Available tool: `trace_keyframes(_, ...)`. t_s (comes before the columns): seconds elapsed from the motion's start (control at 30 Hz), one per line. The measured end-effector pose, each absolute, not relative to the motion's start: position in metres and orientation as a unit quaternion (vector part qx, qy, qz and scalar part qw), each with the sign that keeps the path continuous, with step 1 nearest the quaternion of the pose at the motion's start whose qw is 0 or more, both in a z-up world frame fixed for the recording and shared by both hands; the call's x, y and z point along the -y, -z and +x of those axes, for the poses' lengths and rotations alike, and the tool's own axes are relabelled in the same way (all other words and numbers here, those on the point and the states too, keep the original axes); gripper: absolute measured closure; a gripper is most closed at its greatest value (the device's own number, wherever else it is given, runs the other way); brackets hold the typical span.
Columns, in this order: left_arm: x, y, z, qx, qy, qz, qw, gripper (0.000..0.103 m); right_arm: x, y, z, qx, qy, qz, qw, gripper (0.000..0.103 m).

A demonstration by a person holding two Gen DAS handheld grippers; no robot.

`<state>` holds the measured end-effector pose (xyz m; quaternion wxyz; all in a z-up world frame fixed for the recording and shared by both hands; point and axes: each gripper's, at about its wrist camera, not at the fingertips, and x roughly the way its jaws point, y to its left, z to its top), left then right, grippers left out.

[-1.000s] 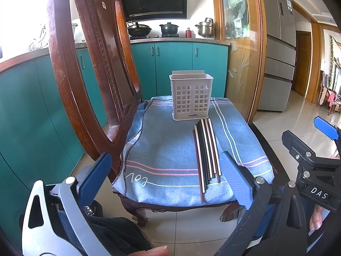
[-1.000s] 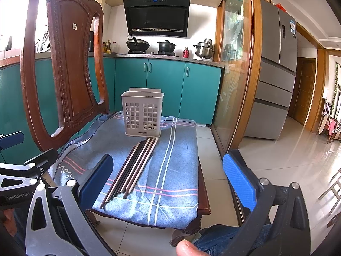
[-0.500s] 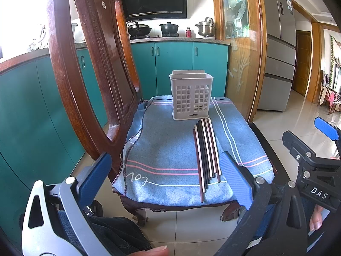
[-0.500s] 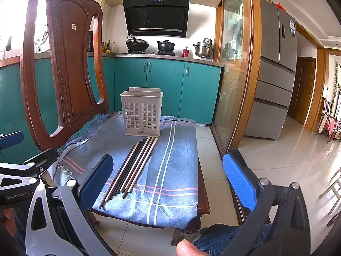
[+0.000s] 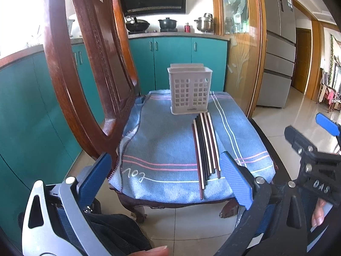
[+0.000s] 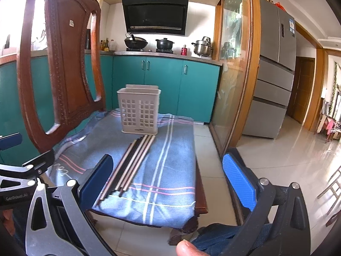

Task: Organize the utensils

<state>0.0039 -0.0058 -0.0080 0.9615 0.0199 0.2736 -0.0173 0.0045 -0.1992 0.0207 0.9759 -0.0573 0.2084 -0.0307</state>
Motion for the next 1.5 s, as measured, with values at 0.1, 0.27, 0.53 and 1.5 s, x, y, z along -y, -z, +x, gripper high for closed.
trace_keyframes(0.1,0.008,0.021,0.015,-0.295,0.026,0.021,0.955,0.003,0.214,-0.015,0.020,-0.239,0.027,-0.039,0.970,0.003)
trace_keyframes(0.27,0.013,0.047,0.047,-0.343,0.058,0.018,0.938,0.003,0.240,0.013,0.063,-0.323,0.015,0.011,0.946,0.003)
trace_keyframes(0.53,0.025,0.075,0.154,-0.419,0.132,0.034,0.898,0.014,0.257,0.069,0.163,-0.438,-0.028,0.079,0.895,0.045)
trace_keyframes(1.5,0.048,0.117,0.241,-0.483,0.076,0.043,0.871,0.020,0.195,0.100,0.300,-0.508,-0.062,-0.048,0.858,0.061)
